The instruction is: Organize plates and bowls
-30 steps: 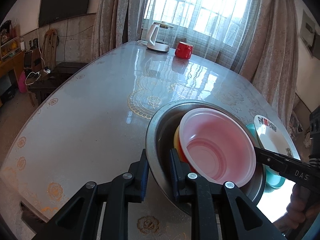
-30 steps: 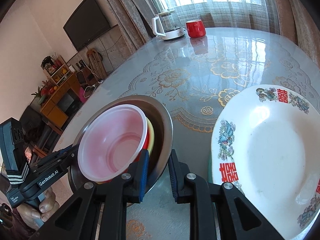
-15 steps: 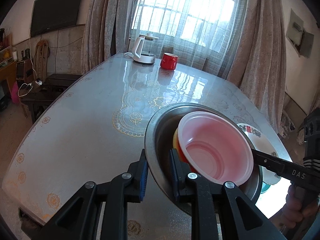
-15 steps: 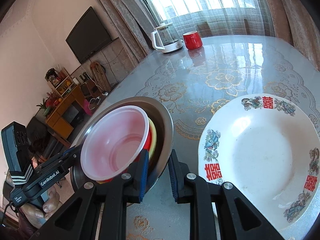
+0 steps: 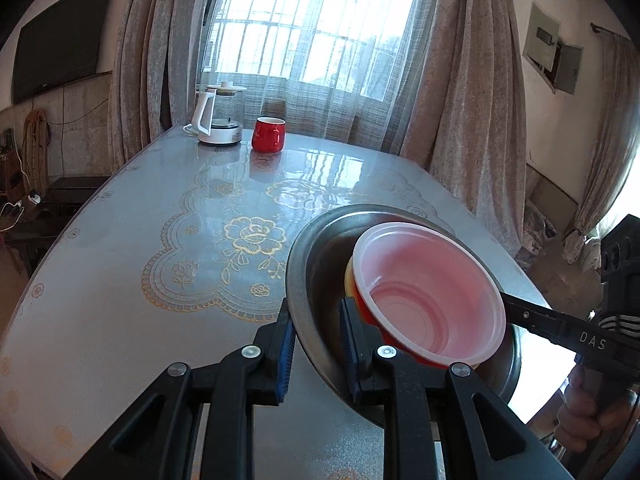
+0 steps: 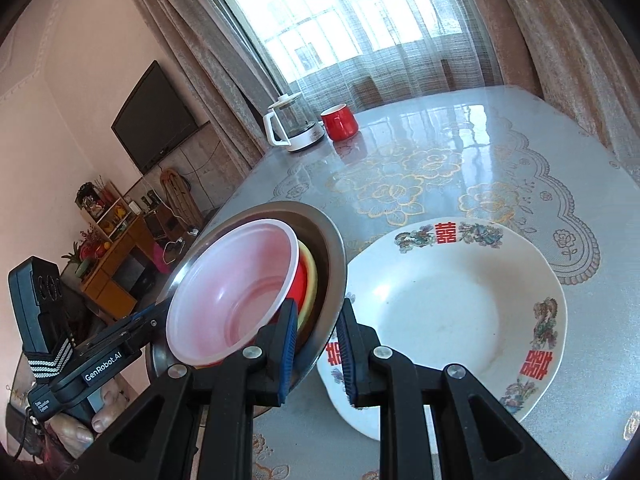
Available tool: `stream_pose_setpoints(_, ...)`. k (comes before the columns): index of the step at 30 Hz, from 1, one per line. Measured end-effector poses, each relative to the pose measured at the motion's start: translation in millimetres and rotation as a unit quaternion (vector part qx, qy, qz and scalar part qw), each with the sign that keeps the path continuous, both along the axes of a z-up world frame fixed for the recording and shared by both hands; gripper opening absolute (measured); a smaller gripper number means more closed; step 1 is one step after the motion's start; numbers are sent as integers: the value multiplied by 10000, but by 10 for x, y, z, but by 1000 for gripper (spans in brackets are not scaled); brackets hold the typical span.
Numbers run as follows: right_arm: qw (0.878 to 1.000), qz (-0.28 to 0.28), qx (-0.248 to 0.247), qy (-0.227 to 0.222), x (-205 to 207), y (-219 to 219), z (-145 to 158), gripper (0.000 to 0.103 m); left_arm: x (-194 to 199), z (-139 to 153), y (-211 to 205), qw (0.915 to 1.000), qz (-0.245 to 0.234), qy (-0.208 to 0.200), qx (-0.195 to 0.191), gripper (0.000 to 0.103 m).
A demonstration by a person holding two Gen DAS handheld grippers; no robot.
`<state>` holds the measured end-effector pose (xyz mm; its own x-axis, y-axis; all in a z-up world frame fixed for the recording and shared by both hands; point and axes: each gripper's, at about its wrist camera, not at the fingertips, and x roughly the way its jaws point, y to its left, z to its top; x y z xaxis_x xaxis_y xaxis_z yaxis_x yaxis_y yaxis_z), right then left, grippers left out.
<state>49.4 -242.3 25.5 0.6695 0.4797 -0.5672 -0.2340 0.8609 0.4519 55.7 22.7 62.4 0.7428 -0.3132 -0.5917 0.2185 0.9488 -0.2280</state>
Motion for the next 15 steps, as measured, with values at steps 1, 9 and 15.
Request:
stream_pose_setpoints(1,10000,-76,12,-11,-1,-59,14,21,25,11,-65,10000,-70,-3,-8,22)
stream_pose_setpoints(9,9977,-679,59,-66,-30,-481,62,21,227,21,-495,9984,-553,90,-76,23)
stream_pose_setpoints(15,9946,-1035,100,26,-38,-738,4,21,348,-2,-769,9963,-843,170,-61,23)
